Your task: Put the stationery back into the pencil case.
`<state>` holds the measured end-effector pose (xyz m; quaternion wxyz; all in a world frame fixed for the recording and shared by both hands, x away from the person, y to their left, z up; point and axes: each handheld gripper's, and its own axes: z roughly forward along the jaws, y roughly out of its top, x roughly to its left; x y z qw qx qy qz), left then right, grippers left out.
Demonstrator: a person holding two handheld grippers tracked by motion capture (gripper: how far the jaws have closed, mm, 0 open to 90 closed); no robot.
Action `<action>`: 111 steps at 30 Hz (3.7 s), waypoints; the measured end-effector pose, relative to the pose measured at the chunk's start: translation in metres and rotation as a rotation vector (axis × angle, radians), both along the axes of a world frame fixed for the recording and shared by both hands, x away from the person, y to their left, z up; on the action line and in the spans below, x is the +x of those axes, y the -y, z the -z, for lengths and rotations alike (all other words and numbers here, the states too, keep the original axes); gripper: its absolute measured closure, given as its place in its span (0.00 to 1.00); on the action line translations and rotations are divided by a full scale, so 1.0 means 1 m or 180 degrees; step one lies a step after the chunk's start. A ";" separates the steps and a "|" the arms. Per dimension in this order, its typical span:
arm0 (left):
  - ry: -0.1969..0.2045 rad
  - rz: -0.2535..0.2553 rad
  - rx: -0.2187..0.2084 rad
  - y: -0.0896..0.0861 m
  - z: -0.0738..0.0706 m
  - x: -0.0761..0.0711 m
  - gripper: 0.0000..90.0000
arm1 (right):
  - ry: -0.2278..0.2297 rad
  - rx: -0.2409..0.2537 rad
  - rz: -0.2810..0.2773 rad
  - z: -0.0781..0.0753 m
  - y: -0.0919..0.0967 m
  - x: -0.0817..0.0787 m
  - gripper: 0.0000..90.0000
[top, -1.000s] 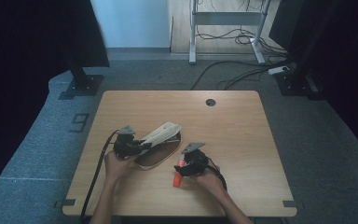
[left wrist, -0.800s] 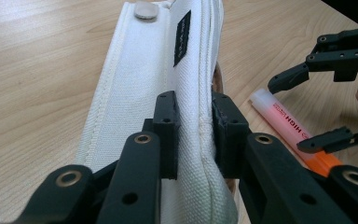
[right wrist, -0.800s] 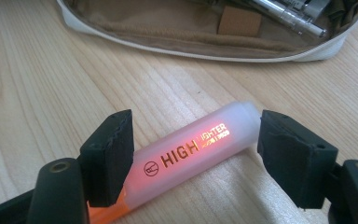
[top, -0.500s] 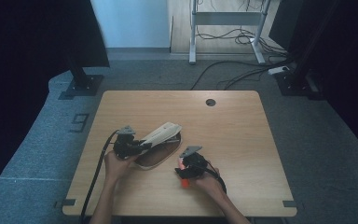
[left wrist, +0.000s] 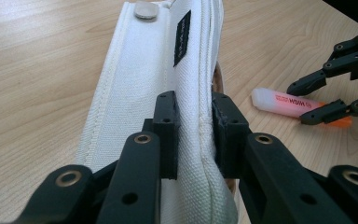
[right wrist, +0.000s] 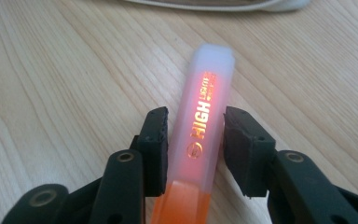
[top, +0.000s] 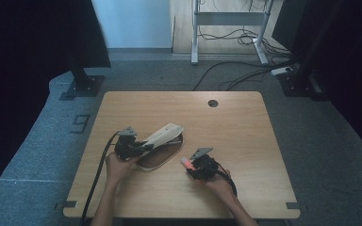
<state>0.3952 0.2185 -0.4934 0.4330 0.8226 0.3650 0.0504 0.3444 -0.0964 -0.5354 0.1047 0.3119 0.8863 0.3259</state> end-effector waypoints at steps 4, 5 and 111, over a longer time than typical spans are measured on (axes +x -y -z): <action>0.0002 -0.0001 0.0003 0.000 0.000 0.000 0.82 | -0.0008 0.0020 0.0012 0.000 0.006 -0.001 0.72; 0.0001 -0.0002 0.0002 0.000 0.000 0.000 0.83 | -0.0011 0.0030 0.0018 0.000 0.007 -0.001 0.72; -0.0002 0.0010 -0.0058 0.001 -0.002 -0.001 0.83 | -0.0034 0.0151 -0.0191 -0.003 -0.046 0.027 0.92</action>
